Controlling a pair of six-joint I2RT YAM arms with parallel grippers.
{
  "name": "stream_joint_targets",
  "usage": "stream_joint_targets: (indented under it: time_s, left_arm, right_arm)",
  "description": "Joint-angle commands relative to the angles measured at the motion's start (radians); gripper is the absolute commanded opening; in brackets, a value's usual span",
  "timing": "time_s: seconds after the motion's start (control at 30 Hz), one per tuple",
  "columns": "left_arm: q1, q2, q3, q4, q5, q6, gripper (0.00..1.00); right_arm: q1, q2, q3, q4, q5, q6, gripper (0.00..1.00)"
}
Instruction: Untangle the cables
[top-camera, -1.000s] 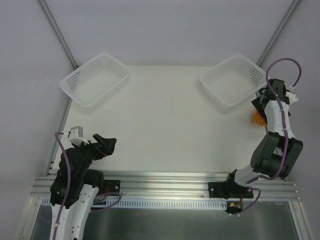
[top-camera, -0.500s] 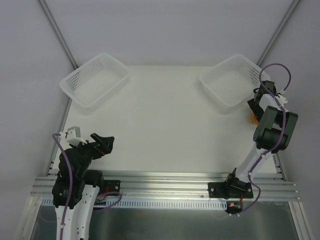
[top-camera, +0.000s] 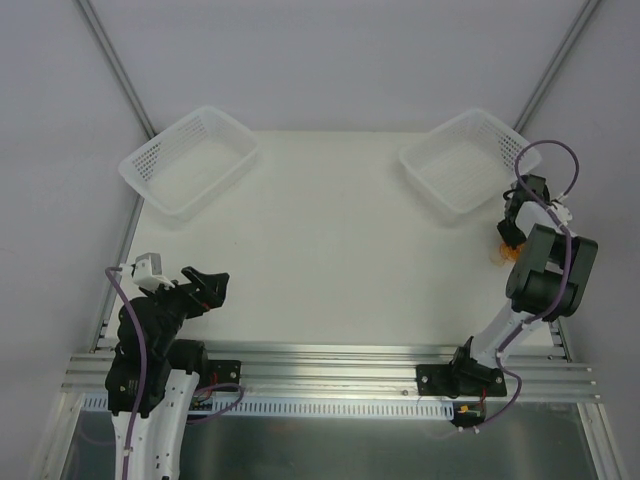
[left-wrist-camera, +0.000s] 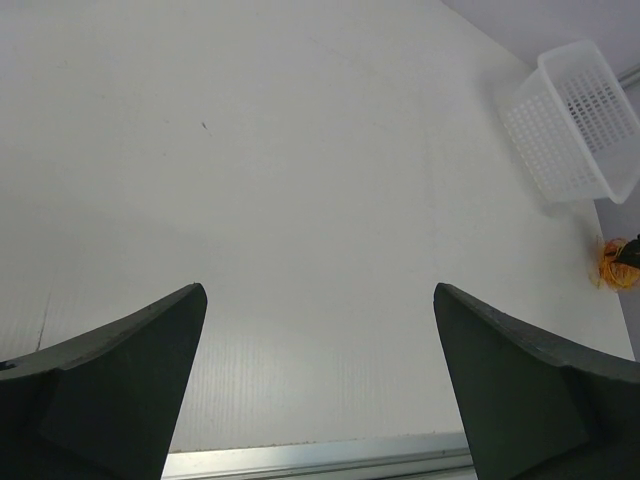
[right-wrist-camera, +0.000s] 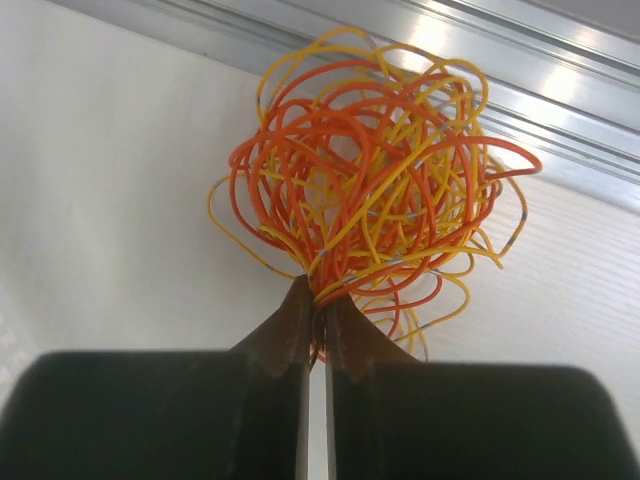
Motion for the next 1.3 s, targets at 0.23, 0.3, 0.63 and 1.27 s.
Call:
stream_joint_targets:
  time_s: [0.23, 0.3, 0.63, 1.27]
  left_arm:
    - [0.01, -0.102, -0.031, 0.078, 0.012, 0.022, 0.98]
    - [0.005, -0.12, -0.034, 0.081, 0.015, 0.025, 0.98]
    - [-0.093, -0.135, -0.046, 0.096, 0.021, 0.031, 0.98]
    - [-0.114, 0.541, 0.117, 0.099, 0.323, -0.018, 0.99]
  right_arm:
    - [0.194, -0.479, -0.215, -0.216, -0.057, -0.105, 0.01]
    - [0.321, -0.575, -0.242, -0.252, -0.07, -0.131, 0.0]
    - [1.113, -0.586, -0.256, -0.112, -0.154, -0.285, 0.01]
    - [1.39, -0.514, -0.19, -0.065, -0.265, -0.48, 0.77]
